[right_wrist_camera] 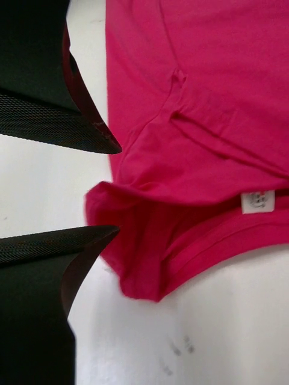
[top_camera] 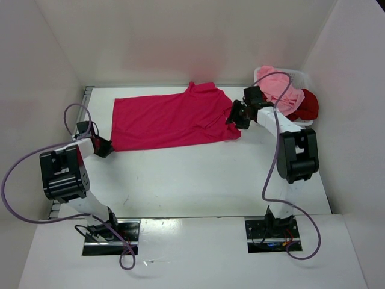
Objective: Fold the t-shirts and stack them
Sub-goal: Fold the flattened tshirt in 1/3 of the way
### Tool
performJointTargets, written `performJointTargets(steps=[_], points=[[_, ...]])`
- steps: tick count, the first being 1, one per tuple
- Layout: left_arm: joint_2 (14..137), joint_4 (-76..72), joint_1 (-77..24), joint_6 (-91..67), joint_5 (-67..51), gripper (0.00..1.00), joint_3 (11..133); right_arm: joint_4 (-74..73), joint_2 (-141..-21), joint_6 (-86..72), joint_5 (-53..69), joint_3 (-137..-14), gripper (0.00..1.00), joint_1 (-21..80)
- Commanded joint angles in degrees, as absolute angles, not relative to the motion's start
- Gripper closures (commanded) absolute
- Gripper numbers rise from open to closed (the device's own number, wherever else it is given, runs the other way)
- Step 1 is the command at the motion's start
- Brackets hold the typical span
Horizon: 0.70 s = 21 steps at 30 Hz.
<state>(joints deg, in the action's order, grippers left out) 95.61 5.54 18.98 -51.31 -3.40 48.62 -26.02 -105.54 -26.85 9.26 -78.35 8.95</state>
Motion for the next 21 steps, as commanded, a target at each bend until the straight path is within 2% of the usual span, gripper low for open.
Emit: performJointTargets(steps=[1,8,9,11,18,21], points=[[97.82,4.75,19.25,-50.89,-2.03,1.00,50.01,-26.63,-110.65,-24.62,13.44,-82.96,0.43,8.53],[97.82,5.97,19.77,-48.26,-0.97,1.00,51.77,-26.02,-114.25,-25.31,15.21,-84.46,0.63,9.57],[97.82,5.98,19.78,-48.25,-0.97,1.00,51.77,-26.02,-114.26,-25.92,15.21,-85.16,0.73,9.58],[97.82,5.98,20.30,-47.64,-0.97,1.00,51.77,-25.41,-114.26,-26.62,14.68,-85.17,0.84,9.58],[97.82,7.73,21.35,-45.88,-0.44,1.00,53.79,-26.10,-117.24,-26.02,8.80,-92.18,0.92,9.58],[98.43,7.73,21.88,-45.35,-0.44,1.00,53.79,-26.63,-120.75,-25.49,6.33,-94.82,0.92,9.58]])
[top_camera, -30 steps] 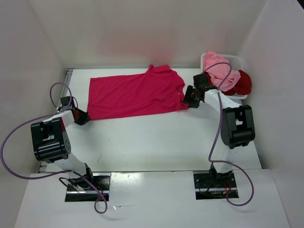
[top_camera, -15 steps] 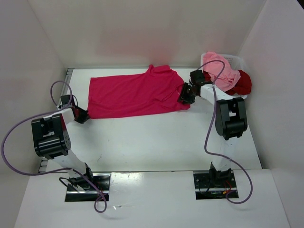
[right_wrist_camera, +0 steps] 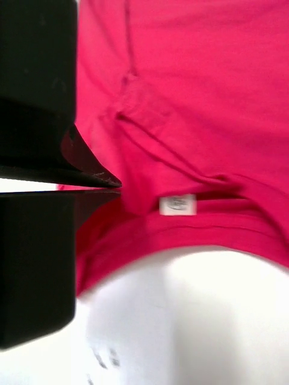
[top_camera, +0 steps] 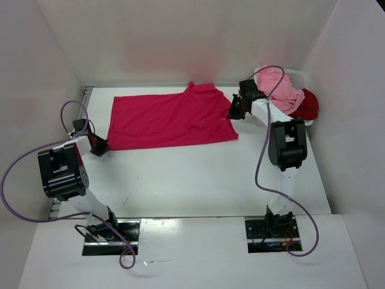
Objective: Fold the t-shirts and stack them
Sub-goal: Fold the flattened tshirt in 1/3 of the way
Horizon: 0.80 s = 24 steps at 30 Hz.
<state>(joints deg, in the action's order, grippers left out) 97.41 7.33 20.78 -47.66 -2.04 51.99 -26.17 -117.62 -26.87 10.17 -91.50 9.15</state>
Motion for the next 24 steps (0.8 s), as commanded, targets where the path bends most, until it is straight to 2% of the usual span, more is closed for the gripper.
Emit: performJointTargets(steps=[1,8,10,11,12,14,17,18,20,24], points=[[98.44,8.26,21.88,-45.35,-0.44,1.00,53.79,-26.63,-122.15,-24.97,5.63,-94.83,0.92,9.58],[98.96,8.26,21.88,-44.74,0.09,1.00,54.32,-25.22,-124.54,-24.96,5.10,-96.59,0.88,9.58],[98.96,8.26,21.88,-44.74,0.09,1.00,54.32,-26.63,-122.97,-24.96,5.62,-96.59,0.81,9.58],[98.18,8.26,21.88,-44.74,0.09,1.00,54.32,-26.63,-119.57,-24.96,5.62,-95.20,0.76,9.58],[98.17,8.26,21.88,-44.74,0.09,1.00,54.32,-25.67,-117.62,-24.96,5.63,-94.05,0.63,9.58],[97.47,8.26,21.88,-44.21,0.09,1.00,54.32,-25.66,-112.88,-24.96,5.63,-92.46,0.56,9.58],[96.94,8.88,21.88,-44.21,-0.53,1.00,54.84,-26.37,-108.57,-25.49,8.42,-88.87,0.54,9.58],[96.94,8.88,21.88,-44.21,-0.53,1.00,54.84,-26.37,-107.76,-26.01,9.74,-86.16,0.60,9.58],[96.94,8.35,21.88,-44.21,-1.05,1.00,54.32,-26.37,-106.53,-26.02,11.33,-82.12,0.60,9.58],[96.94,8.35,21.88,-44.21,-1.58,1.00,54.32,-25.76,-107.83,-25.49,10.72,-79.11,0.50,9.58]])
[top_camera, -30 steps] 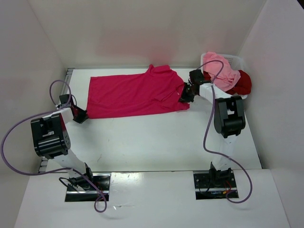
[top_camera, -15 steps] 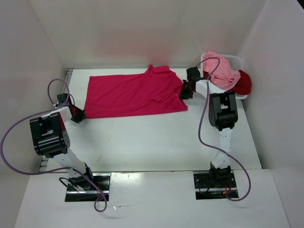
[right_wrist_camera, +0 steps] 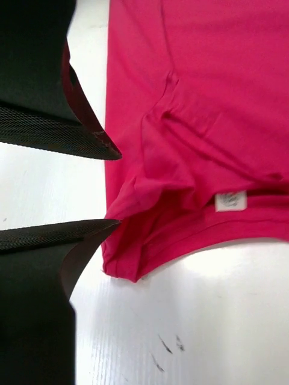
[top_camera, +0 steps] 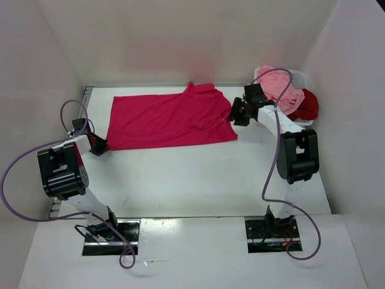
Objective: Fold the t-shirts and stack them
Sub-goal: Fold the flattened tshirt in 1/3 of the way
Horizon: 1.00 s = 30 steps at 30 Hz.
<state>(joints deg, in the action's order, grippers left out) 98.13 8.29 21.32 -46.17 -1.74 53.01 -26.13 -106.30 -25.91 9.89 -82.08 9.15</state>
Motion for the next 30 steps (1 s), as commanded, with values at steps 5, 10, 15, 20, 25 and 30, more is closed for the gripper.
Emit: performJointTargets(steps=[5,10,15,20,25,30], points=[[97.47,8.35,21.88,-44.21,-2.11,1.00,54.32,-25.84,-111.88,-24.96,10.11,-80.41,0.60,9.58],[97.47,7.82,21.88,-44.21,-2.11,1.00,53.79,-25.22,-114.69,-25.57,8.36,-82.70,0.82,9.58],[97.47,7.82,21.88,-44.21,-2.11,1.00,53.79,-25.22,-115.75,-25.58,3.35,-85.51,1.00,9.58],[98.52,8.35,21.88,-43.68,-0.44,1.00,55.63,-26.46,-116.28,-24.53,-1.14,-87.45,1.00,9.58],[98.53,9.40,21.88,-43.15,0.35,1.00,56.69,-26.28,-114.18,-23.91,0.79,-85.09,0.54,9.58],[97.91,8.88,21.88,-43.15,0.35,1.00,56.16,-26.10,-106.53,-25.22,4.03,-77.18,0.53,9.05]])
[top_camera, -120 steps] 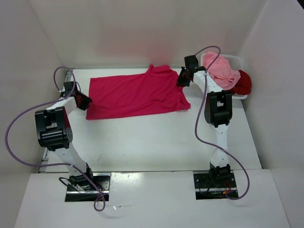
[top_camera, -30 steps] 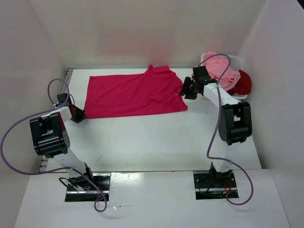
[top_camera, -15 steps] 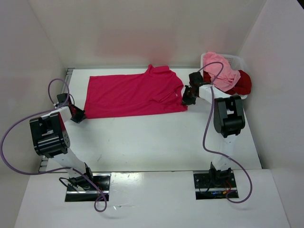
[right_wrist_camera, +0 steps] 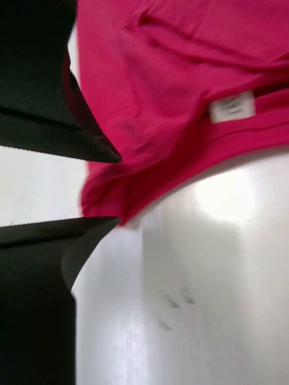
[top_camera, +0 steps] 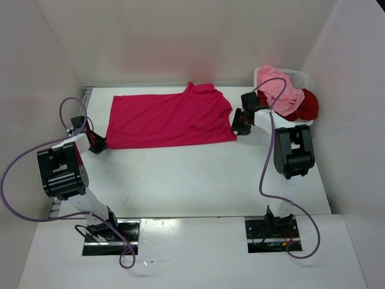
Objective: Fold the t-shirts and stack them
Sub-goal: Fold the flattened tshirt in 1/3 of the way
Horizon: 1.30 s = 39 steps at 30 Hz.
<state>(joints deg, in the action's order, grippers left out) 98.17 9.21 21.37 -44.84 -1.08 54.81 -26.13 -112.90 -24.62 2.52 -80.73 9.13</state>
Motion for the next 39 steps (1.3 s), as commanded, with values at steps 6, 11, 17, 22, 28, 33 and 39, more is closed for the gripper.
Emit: performJointTargets(steps=[6,11,17,22,28,33,39], points=[[97.38,8.88,21.88,-43.15,-0.18,1.00,56.16,-22.42,-103.72,-30.22,6.84,-68.48,0.70,8.36],[98.96,8.88,21.88,-43.68,-1.31,1.00,56.16,-20.39,-105.28,-30.76,9.23,-68.81,0.66,8.35],[98.96,8.35,21.88,-43.68,-1.85,1.00,56.16,-20.39,-108.45,-31.29,8.09,-71.10,0.66,8.35],[98.96,8.35,21.88,-43.68,-1.85,1.00,56.16,-20.92,-109.16,-31.29,5.54,-72.95,0.69,7.29],[98.96,8.35,21.88,-43.68,-1.85,1.00,56.16,-20.39,-109.69,-31.29,4.83,-72.33,0.66,6.77],[98.96,8.35,21.88,-43.68,-1.23,1.00,56.16,-20.39,-111.09,-31.29,3.17,-72.95,0.65,6.77],[100.10,8.35,21.88,-43.68,-0.09,1.00,56.16,-19.34,-111.62,-32.43,2.64,-72.42,0.73,6.77]])
